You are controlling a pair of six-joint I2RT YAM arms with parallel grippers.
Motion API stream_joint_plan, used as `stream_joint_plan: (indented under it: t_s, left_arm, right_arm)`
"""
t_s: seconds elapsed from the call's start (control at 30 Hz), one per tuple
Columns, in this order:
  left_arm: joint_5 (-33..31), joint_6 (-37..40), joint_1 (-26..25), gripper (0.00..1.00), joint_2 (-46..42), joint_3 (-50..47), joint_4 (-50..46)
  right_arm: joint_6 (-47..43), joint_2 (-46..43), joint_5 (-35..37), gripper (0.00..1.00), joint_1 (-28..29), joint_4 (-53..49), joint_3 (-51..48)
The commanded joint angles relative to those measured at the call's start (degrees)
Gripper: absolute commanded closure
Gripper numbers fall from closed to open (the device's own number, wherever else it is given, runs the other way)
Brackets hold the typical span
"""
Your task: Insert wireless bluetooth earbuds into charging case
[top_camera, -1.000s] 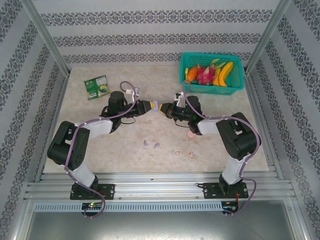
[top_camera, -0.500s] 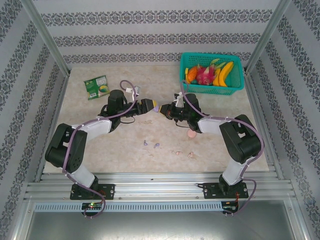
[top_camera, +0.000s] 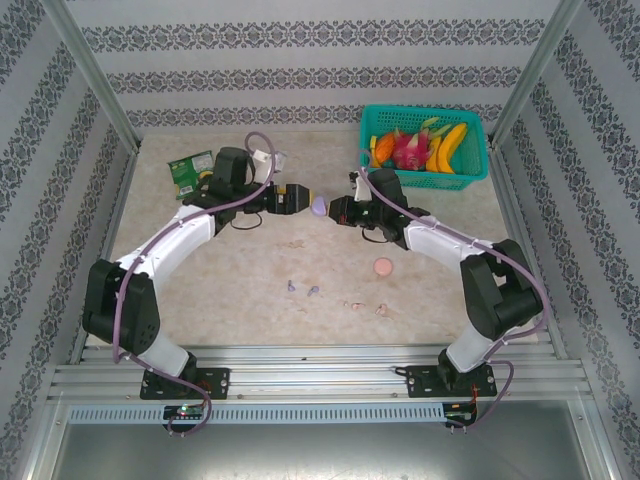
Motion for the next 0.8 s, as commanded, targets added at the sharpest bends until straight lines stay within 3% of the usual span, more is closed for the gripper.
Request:
stream_joint_plan:
  t_s: [0.0,0.13,0.33,0.63,0.77]
  left_arm:
    - [1.55,12.63,0.83,0.07,3.47,7.29,-17.94]
    - [4.68,18.03,0.89,0.07,9.35,14.86,-27.53]
    - [7.37,24.01,0.94,0.12,16.94,23.61,-38.20]
    - [13.86,26.96,0.74,0.30,23.11,27.76,-42.22]
    - [15.66,27.43,0.33,0.33,25.00,28.25,-42.59]
  right_arm:
    - [-18.66,-2.02,9.63,1.00,2.16,-11.16,3.87]
    - [-25.70,-2.13,12.89,1.00,2.58,-11.80,4.28]
    - [-30.58,-1.77,11.55,1.00,2.52,-12.21,4.41]
    - [-31.45,-2.02,7.01,1.00,2.49,-12.93,4.30]
    - [-31.10,-2.76,6.05,1.00,2.84,-12.96,3.86]
